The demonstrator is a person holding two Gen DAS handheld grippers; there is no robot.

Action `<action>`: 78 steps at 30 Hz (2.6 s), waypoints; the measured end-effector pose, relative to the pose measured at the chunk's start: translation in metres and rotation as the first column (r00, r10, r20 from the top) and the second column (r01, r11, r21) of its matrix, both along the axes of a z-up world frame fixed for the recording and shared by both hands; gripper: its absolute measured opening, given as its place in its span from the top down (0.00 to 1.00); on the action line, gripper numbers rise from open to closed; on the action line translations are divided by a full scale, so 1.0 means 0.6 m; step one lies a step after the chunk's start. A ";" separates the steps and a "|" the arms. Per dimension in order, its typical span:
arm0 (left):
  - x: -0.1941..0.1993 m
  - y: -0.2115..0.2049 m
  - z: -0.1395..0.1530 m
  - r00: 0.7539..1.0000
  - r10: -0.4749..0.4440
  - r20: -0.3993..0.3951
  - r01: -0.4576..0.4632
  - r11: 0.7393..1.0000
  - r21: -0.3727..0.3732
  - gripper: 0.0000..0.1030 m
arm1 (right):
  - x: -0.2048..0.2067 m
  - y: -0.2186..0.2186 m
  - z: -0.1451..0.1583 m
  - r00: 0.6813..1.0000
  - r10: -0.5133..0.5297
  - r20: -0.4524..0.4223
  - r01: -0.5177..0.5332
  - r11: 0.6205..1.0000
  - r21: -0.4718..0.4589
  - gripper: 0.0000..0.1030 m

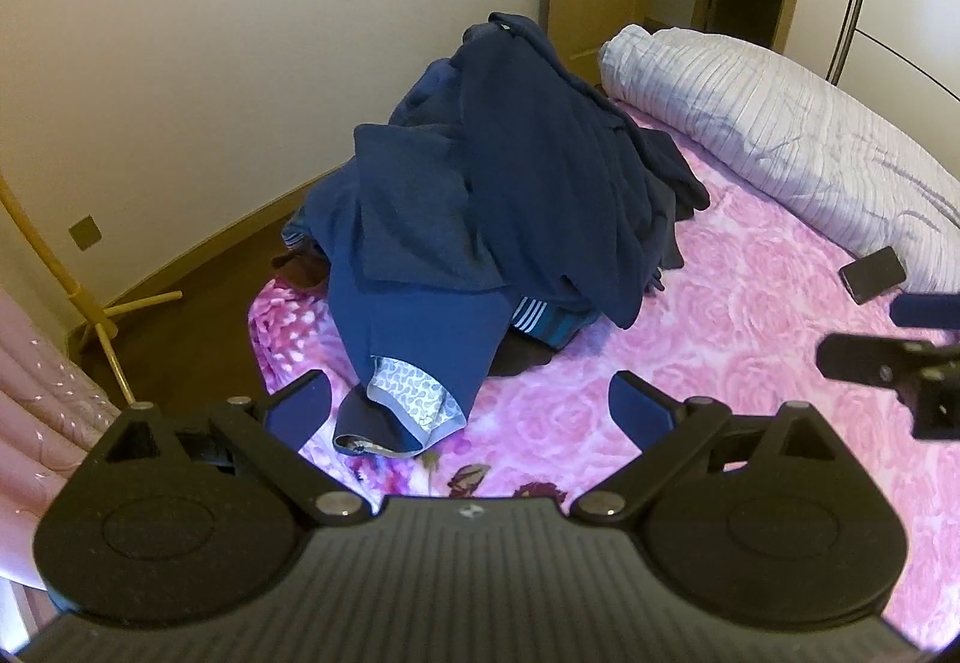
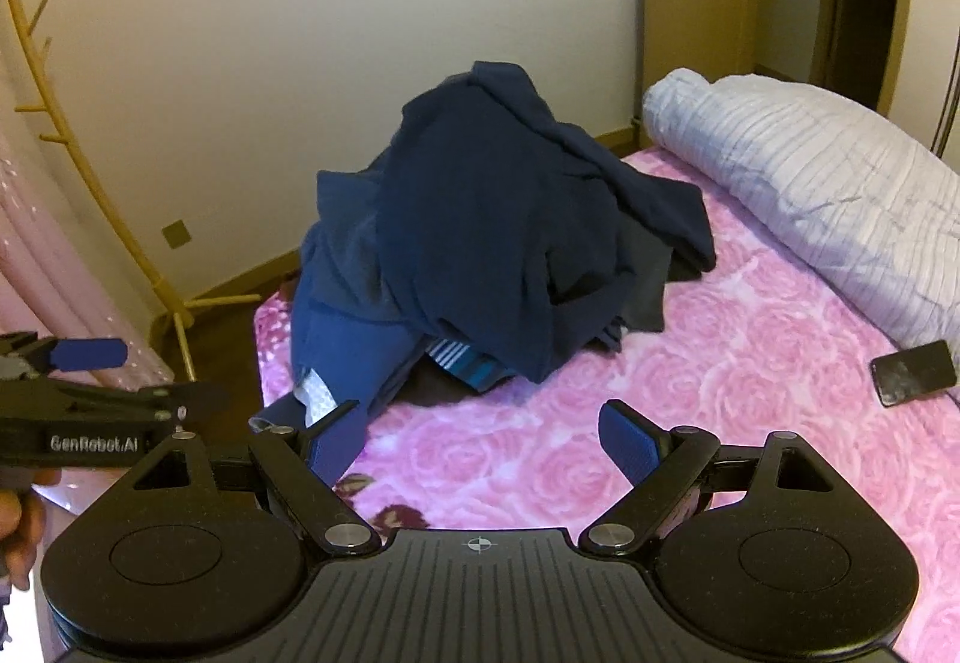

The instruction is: Fold clothes

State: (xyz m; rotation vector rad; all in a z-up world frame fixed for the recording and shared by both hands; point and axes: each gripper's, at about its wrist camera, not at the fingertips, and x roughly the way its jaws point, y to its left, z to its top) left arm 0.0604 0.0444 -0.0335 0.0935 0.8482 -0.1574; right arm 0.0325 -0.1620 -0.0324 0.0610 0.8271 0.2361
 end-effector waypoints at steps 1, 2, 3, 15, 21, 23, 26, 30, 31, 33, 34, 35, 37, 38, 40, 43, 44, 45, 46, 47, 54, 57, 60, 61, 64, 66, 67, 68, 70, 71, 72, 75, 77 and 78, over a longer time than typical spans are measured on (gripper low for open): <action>0.002 -0.003 -0.001 1.000 0.001 0.000 -0.001 1.000 -0.004 0.05 | -0.001 -0.005 0.000 1.000 0.000 -0.002 0.000 1.000 0.005 0.15; 0.003 -0.005 -0.001 1.000 0.003 0.000 -0.003 1.000 -0.008 0.05 | -0.003 -0.011 0.000 1.000 0.000 -0.004 0.000 1.000 0.012 0.15; 0.003 -0.010 -0.002 1.000 0.003 0.001 -0.003 1.000 -0.008 0.05 | -0.005 -0.018 -0.001 1.000 0.000 -0.004 0.000 1.000 0.021 0.15; 0.031 -0.029 0.015 0.999 -0.011 0.030 0.010 0.999 0.034 0.05 | 0.008 -0.045 -0.016 0.996 0.093 0.007 -0.093 0.994 0.053 0.15; 0.172 -0.039 0.003 0.994 -0.101 0.046 0.099 0.994 0.044 0.05 | 0.095 -0.024 -0.034 0.992 0.128 0.007 -0.128 0.991 0.024 0.16; 0.240 -0.051 -0.006 0.986 -0.160 0.044 0.159 0.987 0.029 0.06 | 0.140 -0.015 -0.048 0.993 0.120 0.008 -0.120 0.993 0.006 0.16; 0.329 -0.068 -0.017 0.966 -0.255 0.051 0.255 0.967 0.004 0.06 | 0.216 0.005 -0.075 0.994 0.107 -0.012 -0.107 0.994 -0.010 0.16; 0.446 -0.093 -0.043 0.928 -0.369 0.043 0.370 0.929 -0.026 0.07 | 0.313 0.029 -0.111 0.993 0.118 -0.020 -0.118 0.993 -0.025 0.16; 0.469 -0.099 -0.051 0.920 -0.391 0.036 0.392 0.919 -0.033 0.08 | 0.334 0.033 -0.119 0.992 0.123 -0.023 -0.124 0.992 -0.027 0.16; 0.500 -0.108 -0.067 0.907 -0.421 0.008 0.421 0.906 -0.049 0.15 | 0.374 0.044 -0.137 0.990 0.138 -0.033 -0.139 0.990 -0.036 0.16; 0.511 -0.112 -0.074 0.902 -0.431 -0.011 0.430 0.901 -0.058 0.21 | 0.392 0.049 -0.147 0.988 0.147 -0.038 -0.148 0.988 -0.041 0.16; 0.522 -0.116 -0.082 0.897 -0.441 -0.030 0.439 0.896 -0.068 0.35 | 0.406 0.055 -0.158 0.986 0.161 -0.046 -0.163 0.986 -0.044 0.16; 0.532 -0.119 -0.089 0.889 -0.456 -0.038 0.454 0.889 -0.058 0.48 | 0.430 0.069 -0.180 0.977 0.200 -0.069 -0.204 0.978 -0.048 0.16; 0.533 -0.118 -0.090 0.886 -0.462 -0.031 0.461 0.887 -0.042 0.65 | 0.437 0.076 -0.189 0.972 0.221 -0.078 -0.225 0.973 -0.054 0.16; 0.532 -0.111 -0.082 0.880 -0.474 -0.017 0.473 0.880 -0.053 0.79 | 0.444 0.088 -0.201 0.965 0.243 -0.101 -0.251 0.966 -0.069 0.21; 0.529 -0.102 -0.061 0.866 -0.500 0.009 0.498 0.862 -0.098 0.92 | 0.448 0.089 -0.203 0.969 0.216 -0.121 -0.226 0.972 -0.072 0.93; 0.523 -0.101 -0.052 0.854 -0.520 0.031 0.520 0.846 -0.115 0.95 | 0.448 0.085 -0.200 0.972 0.203 -0.117 -0.212 0.975 -0.068 1.00; 0.516 -0.102 -0.042 0.840 -0.540 0.054 0.542 0.831 -0.127 0.95 | 0.443 0.075 -0.191 0.978 0.183 -0.102 -0.189 0.980 -0.059 1.00; 0.507 -0.104 -0.033 0.825 -0.560 0.079 0.565 0.814 -0.137 0.96 | 0.439 0.065 -0.182 0.983 0.163 -0.086 -0.167 0.985 -0.050 1.00; 0.493 -0.111 -0.020 0.806 -0.580 0.114 0.591 0.796 -0.131 0.96 | 0.433 0.054 -0.170 0.988 0.141 -0.067 -0.144 0.989 -0.045 1.00; 0.364 -0.193 0.049 0.716 -0.660 0.227 0.685 0.728 -0.041 1.00 | 0.295 -0.084 -0.070 0.996 -0.077 0.050 0.078 0.997 -0.014 1.00; 0.271 -0.234 0.057 0.656 -0.714 0.245 0.738 0.675 -0.010 1.00 | 0.193 -0.131 -0.056 0.984 -0.170 0.058 0.170 0.985 0.001 1.00; 0.174 -0.271 0.052 0.599 -0.763 0.243 0.786 0.618 0.004 1.00 | 0.094 -0.173 -0.062 0.969 -0.244 0.044 0.243 0.970 0.017 1.00; 0.141 -0.281 0.052 0.580 -0.780 0.234 0.803 0.596 -0.003 1.00 | 0.062 -0.184 -0.067 0.963 -0.269 0.035 0.268 0.963 0.017 1.00; 0.016 -0.312 0.042 0.468 -0.860 0.203 0.881 0.473 -0.027 1.00 | -0.029 -0.213 -0.072 0.941 -0.338 0.012 0.337 0.941 0.017 1.00; -0.062 -0.328 0.039 0.373 -0.910 0.184 0.928 0.369 -0.055 1.00 | -0.087 -0.232 -0.075 0.925 -0.381 -0.002 0.381 0.925 0.014 1.00; -0.102 -0.334 0.034 0.303 -0.939 0.163 0.952 0.294 -0.082 1.00 | -0.115 -0.241 -0.078 0.917 -0.400 -0.012 0.400 0.916 0.012 1.00; -0.138 -0.340 0.028 0.239 -0.961 0.143 0.968 0.224 -0.112 1.00 | -0.142 -0.251 -0.080 0.908 -0.419 -0.022 0.419 0.908 0.010 1.00; -0.182 -0.353 0.004 0.173 -0.982 0.081 0.970 0.155 -0.187 0.99 | -0.194 -0.270 -0.086 0.890 -0.454 -0.042 0.455 0.891 0.005 1.00; -0.200 -0.359 -0.008 0.145 -0.988 0.051 0.966 0.130 -0.223 0.96 | -0.214 -0.279 -0.090 0.883 -0.465 -0.056 0.466 0.885 0.001 1.00; -0.204 -0.362 -0.022 0.152 -0.988 0.012 0.959 0.145 -0.244 0.95 | -0.234 -0.287 -0.093 0.879 -0.472 -0.070 0.473 0.881 -0.005 1.00; -0.187 -0.359 -0.059 0.215 -0.973 -0.081 0.939 0.228 -0.257 0.82 | -0.265 -0.290 -0.105 0.870 -0.479 -0.121 0.479 0.877 -0.025 1.00; -0.143 -0.347 -0.078 0.270 -0.953 -0.135 0.923 0.296 -0.244 0.72 | -0.258 -0.278 -0.125 0.871 -0.468 -0.149 0.468 0.883 -0.038 0.92; -0.118 -0.343 -0.091 0.296 -0.941 -0.161 0.918 0.327 -0.224 0.70 | -0.253 -0.271 -0.135 0.873 -0.460 -0.163 0.460 0.887 -0.044 0.82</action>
